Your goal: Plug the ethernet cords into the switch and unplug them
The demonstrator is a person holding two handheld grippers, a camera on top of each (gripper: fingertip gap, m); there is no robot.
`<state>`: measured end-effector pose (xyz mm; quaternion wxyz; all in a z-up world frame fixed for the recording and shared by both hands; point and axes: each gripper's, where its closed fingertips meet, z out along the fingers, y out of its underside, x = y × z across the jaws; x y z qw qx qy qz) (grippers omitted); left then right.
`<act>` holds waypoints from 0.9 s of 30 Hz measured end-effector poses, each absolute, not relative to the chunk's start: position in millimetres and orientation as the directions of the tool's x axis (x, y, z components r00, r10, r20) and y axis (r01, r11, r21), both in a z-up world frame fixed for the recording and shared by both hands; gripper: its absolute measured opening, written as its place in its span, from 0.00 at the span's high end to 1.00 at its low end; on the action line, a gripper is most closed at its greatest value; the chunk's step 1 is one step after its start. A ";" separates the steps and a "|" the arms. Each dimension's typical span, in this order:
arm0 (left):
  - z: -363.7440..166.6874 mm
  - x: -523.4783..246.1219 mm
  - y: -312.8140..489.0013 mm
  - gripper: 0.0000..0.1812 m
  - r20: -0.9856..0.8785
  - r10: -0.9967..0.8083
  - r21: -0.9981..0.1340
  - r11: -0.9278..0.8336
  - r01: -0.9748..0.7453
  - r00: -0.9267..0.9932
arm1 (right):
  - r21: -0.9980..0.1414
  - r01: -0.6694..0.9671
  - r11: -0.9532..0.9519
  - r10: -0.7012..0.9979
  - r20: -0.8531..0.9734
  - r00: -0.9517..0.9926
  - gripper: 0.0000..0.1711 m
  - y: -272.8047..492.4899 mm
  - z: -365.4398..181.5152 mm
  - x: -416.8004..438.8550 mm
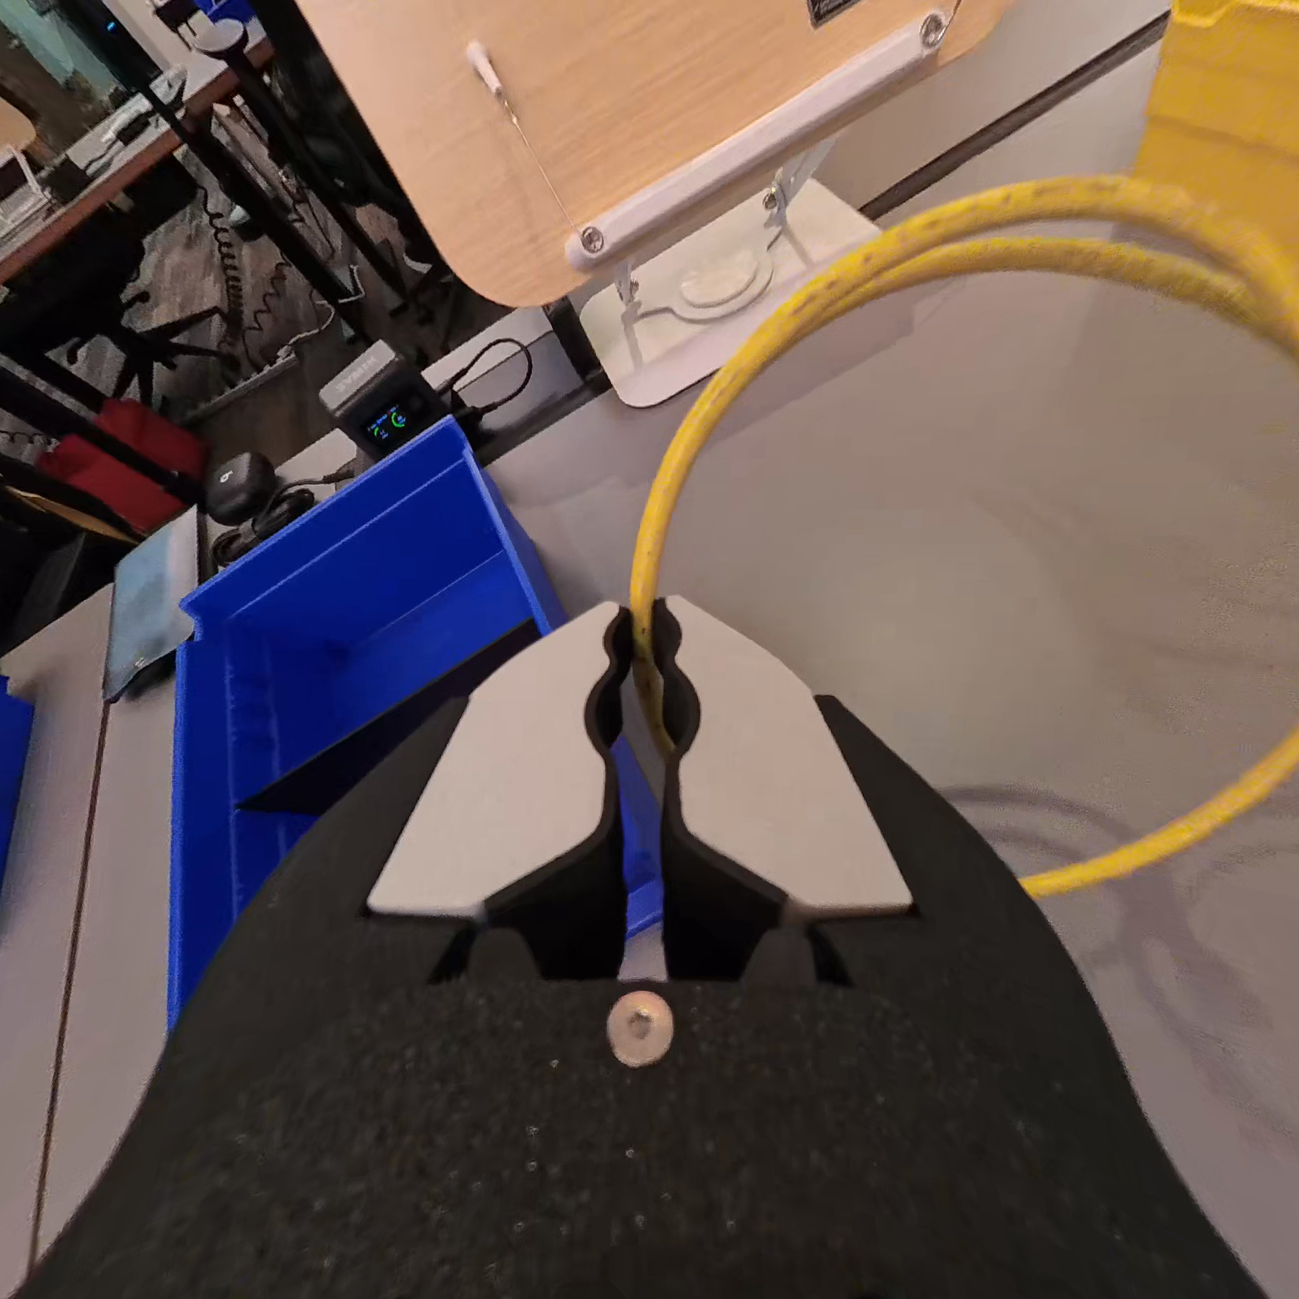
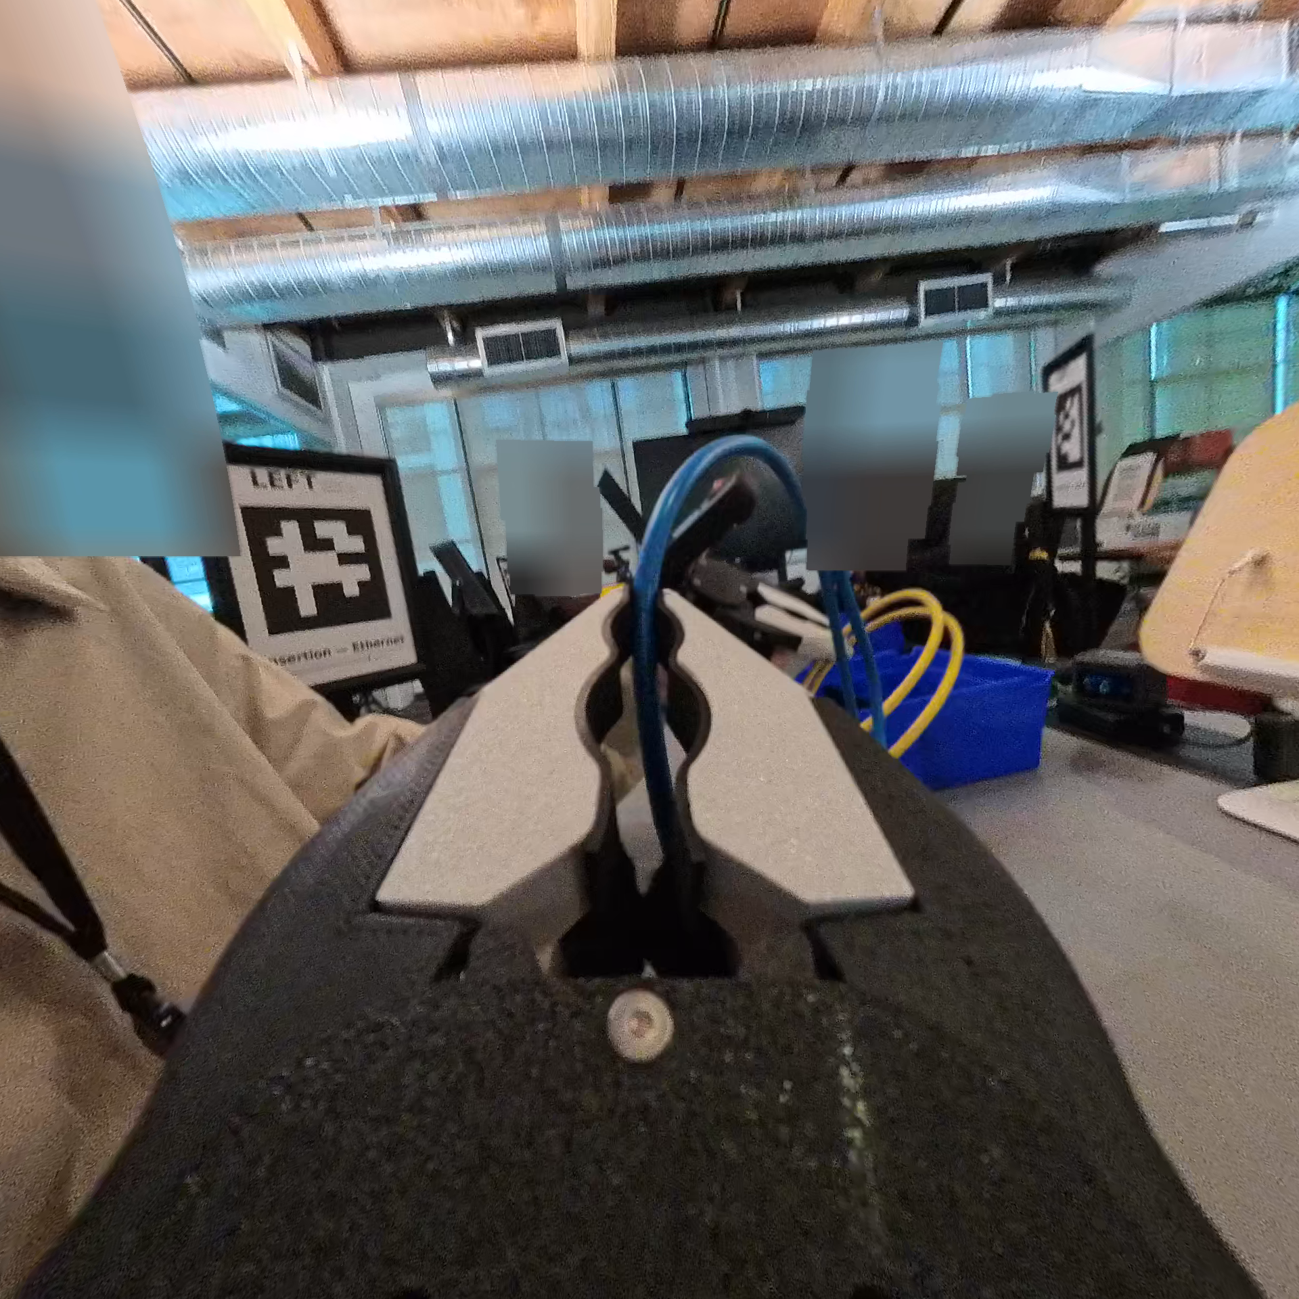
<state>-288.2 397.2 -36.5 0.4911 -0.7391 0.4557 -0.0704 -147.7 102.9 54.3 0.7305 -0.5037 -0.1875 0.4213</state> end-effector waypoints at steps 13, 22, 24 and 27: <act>-25.6 -300.1 397.1 0.97 -0.370 -0.717 -0.762 -0.129 -0.634 0.591 | -0.975 -0.105 -0.195 0.575 -0.200 0.794 0.98 158.6 -7.5 -132.3; 10.2 -303.4 382.4 0.97 -0.380 -0.703 -0.803 -0.072 -0.592 0.601 | -0.768 -0.027 -0.640 0.349 -0.322 0.880 0.80 188.7 -141.3 -137.9; 14.3 -303.3 380.2 0.97 -0.381 -0.704 -0.805 -0.066 -0.590 0.599 | -0.745 -0.045 -0.665 0.359 -0.372 0.856 0.71 183.0 -137.8 -140.5; 12.5 -299.2 376.5 0.97 -0.380 -0.714 -0.801 -0.064 -0.595 0.588 | -0.816 -0.013 -0.577 0.437 -0.323 0.839 0.68 179.2 -98.7 -152.6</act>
